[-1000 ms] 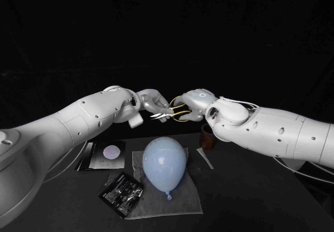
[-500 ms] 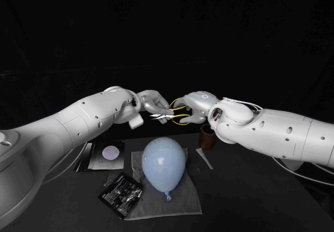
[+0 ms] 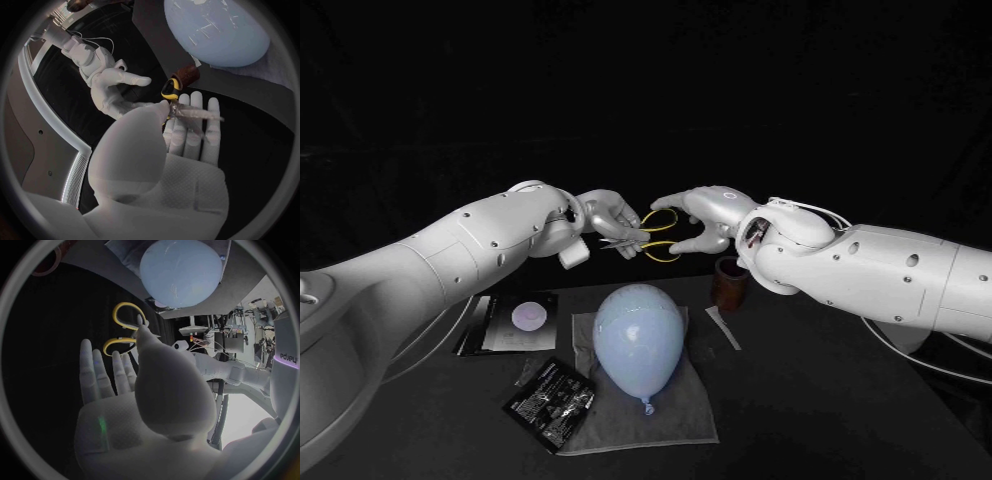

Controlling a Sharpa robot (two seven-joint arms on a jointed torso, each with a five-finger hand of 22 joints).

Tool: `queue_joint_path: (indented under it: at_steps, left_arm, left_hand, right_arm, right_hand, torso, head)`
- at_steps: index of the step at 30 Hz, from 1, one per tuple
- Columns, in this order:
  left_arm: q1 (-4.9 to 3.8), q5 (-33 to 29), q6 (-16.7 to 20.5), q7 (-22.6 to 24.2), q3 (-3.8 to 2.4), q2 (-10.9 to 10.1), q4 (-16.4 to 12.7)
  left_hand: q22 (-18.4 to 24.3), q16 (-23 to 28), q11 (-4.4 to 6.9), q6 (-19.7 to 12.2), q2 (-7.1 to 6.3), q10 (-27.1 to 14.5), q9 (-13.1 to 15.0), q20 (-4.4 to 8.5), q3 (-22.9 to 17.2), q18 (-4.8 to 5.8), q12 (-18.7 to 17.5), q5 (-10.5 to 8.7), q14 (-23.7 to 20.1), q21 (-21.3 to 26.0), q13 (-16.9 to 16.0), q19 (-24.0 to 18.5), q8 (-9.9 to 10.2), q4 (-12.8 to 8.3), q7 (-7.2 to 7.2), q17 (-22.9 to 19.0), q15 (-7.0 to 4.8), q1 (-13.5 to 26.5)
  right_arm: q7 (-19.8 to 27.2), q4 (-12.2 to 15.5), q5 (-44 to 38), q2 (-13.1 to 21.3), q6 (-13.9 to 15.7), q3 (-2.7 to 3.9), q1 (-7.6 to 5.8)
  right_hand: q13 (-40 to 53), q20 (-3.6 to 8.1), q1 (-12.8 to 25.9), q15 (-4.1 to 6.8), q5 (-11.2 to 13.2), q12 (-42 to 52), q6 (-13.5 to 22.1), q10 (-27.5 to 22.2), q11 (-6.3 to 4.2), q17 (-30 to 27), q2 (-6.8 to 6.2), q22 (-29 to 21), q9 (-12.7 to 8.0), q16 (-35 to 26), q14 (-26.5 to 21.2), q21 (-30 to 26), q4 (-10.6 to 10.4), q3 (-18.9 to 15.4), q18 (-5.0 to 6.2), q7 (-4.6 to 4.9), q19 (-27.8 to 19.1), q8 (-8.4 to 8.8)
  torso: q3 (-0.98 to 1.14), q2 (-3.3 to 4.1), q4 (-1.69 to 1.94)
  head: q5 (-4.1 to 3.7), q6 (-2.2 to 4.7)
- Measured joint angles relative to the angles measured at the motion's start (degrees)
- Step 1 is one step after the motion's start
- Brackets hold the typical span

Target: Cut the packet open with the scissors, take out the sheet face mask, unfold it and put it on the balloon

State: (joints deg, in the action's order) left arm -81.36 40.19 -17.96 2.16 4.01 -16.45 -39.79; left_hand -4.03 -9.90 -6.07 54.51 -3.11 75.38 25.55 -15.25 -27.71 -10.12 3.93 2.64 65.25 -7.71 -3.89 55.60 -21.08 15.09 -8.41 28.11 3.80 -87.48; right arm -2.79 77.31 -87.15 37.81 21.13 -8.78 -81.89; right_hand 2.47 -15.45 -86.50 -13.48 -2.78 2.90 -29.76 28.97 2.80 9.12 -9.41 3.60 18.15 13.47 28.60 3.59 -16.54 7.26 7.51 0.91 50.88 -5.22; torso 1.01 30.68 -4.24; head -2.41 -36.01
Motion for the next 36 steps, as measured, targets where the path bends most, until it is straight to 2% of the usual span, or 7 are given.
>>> queue_joint_path:
  at_steps: [2, 4, 12, 15, 21, 27, 36]
  left_arm:
    - [-0.01, 0.0, 0.0, -0.2, 0.00, 0.0, 0.0]
    - [-0.02, 0.1, 0.0, -0.4, 0.01, 0.0, 0.0]
    - [0.12, 0.3, -0.1, -1.3, 0.17, -0.1, 0.0]
    - [0.07, 0.3, -0.1, -1.3, 0.13, -0.2, 0.0]
    - [0.00, 0.2, 0.0, -1.3, 0.10, -0.7, -0.2]
    - [0.02, -0.2, 0.2, -1.2, 0.27, -1.4, -1.0]
    - [0.03, -2.8, 2.4, -0.5, 0.46, -3.1, -2.7]
  left_hand:
    - [0.0, 0.0, 0.06, 0.0, 0.00, 0.1, 0.0, 0.00, 0.0, 0.01, 0.0, 0.00, 0.0, 0.0, 0.0, 0.0, 0.0, 0.0, 0.00, 0.0, 0.00, 0.0]
    - [0.0, 0.0, 0.06, 0.0, -0.06, 0.1, 0.1, 0.00, 0.0, 0.01, 0.0, 0.00, 0.0, 0.0, 0.0, 0.0, 0.0, 0.0, 0.00, 0.0, 0.00, 0.1]
    - [0.0, 0.0, 0.08, -0.1, -0.38, 0.1, 0.4, 0.00, -0.9, 0.06, 0.0, 0.00, 0.0, 0.0, 0.0, 0.0, 0.0, -0.6, -0.09, 0.1, 0.02, 0.5]
    - [0.0, 0.0, 0.08, -0.1, -0.46, 0.1, 0.4, 0.00, -0.9, 0.39, 0.0, -0.01, 0.0, 0.0, 0.0, 0.0, 0.0, -0.6, -0.09, 0.2, 0.02, 0.6]
    - [0.0, 0.0, 0.08, -0.1, -0.54, 0.1, 0.4, 0.00, -0.9, 0.41, 0.0, -0.01, 0.0, 0.0, 0.0, 0.0, 0.0, -0.6, -0.09, 0.2, 0.03, 0.7]
    - [0.0, 0.0, 0.08, -0.1, -0.59, 0.1, 0.4, 0.00, -0.9, 0.43, -0.1, -0.02, 0.0, 0.0, 0.0, 0.0, 0.0, -0.6, -0.09, 0.1, 0.03, 0.7]
    - [0.0, 0.0, 0.08, -0.1, -0.58, 0.1, 0.4, 0.00, -0.9, 0.45, -0.2, -0.15, 0.1, 0.0, 0.0, 0.0, 0.0, -0.6, -0.09, 0.2, 0.11, 0.7]
  right_arm:
    - [0.0, 0.2, -0.1, 0.1, -0.9, 0.00, 0.00]
    - [0.0, 0.3, -0.4, 0.1, -2.3, 0.00, -0.02]
    - [-0.7, 0.4, -2.4, 0.1, -6.2, 0.14, -0.23]
    - [-0.7, 0.4, -2.4, 0.5, -5.7, 0.02, -0.13]
    - [2.9, 0.1, 5.4, 3.0, 2.1, 0.07, -0.10]
    - [8.5, -1.4, 23.0, 5.1, 9.1, 0.24, -0.45]
    - [9.2, -3.4, 43.8, 5.9, 7.2, -0.02, 0.82]
  right_hand:
    - [-0.3, -0.20, -0.2, -0.62, 0.0, -0.6, 4.3, -7.4, 0.70, -0.9, -1.55, 0.0, -2.2, -1.7, -3.2, 0.0, -0.4, -1.3, 0.00, -3.31, -1.6, 1.22]
    - [-0.2, -0.37, -0.7, -0.84, 0.0, -0.6, 4.9, -7.5, 1.33, -1.1, -1.26, 0.0, -2.8, -1.9, -3.6, 0.0, -0.4, -1.2, -0.53, -3.89, -2.5, 1.48]
    - [0.7, -0.43, -0.8, -0.75, 0.0, 1.0, -0.9, 5.0, 2.37, -1.2, 1.10, -0.1, -1.2, -1.5, -0.6, 0.0, 0.2, 1.3, -0.92, -0.56, -7.3, -0.01]
    - [1.2, -0.26, -0.7, 0.41, 0.0, 1.5, -4.7, 11.8, 2.81, 0.5, 1.67, 0.1, -0.2, 1.8, 7.7, 0.0, 0.4, 2.3, -0.92, 2.64, -5.1, -1.00]
    - [1.4, -0.09, -1.7, 3.83, 0.0, 3.1, -8.8, 24.2, 8.69, 1.5, 2.65, 0.5, 0.2, 4.8, 19.0, 1.6, 1.9, 4.1, 2.53, 5.57, 2.7, -2.08]
    - [1.2, 0.49, -1.2, 4.54, 0.0, 2.0, -8.3, 26.4, 8.46, 1.2, 3.17, 0.3, -1.0, 4.5, 22.1, 1.6, 2.7, 4.8, 2.66, 7.98, 5.5, -1.40]
    - [1.2, 2.33, 2.5, 6.12, 0.0, 1.6, -14.5, 30.5, 7.67, 1.6, 2.72, 0.5, -0.1, 4.2, 27.8, 2.9, 2.1, 2.1, 2.64, 10.53, 10.6, -2.97]
  torso:
    - [-0.01, -0.01, 0.00]
    - [-0.01, -0.01, 0.00]
    - [-0.01, 0.01, 0.02]
    - [-0.01, 0.02, 0.02]
    - [-0.02, 0.02, 0.02]
    - [-0.02, 0.00, 0.02]
    - [0.01, 0.03, 0.00]
  head:
    - [0.07, 0.01]
    - [0.08, -0.02]
    - [0.12, 0.01]
    - [0.12, 0.02]
    - [-0.01, 0.07]
    - [-0.06, 0.26]
    - [0.16, 0.27]
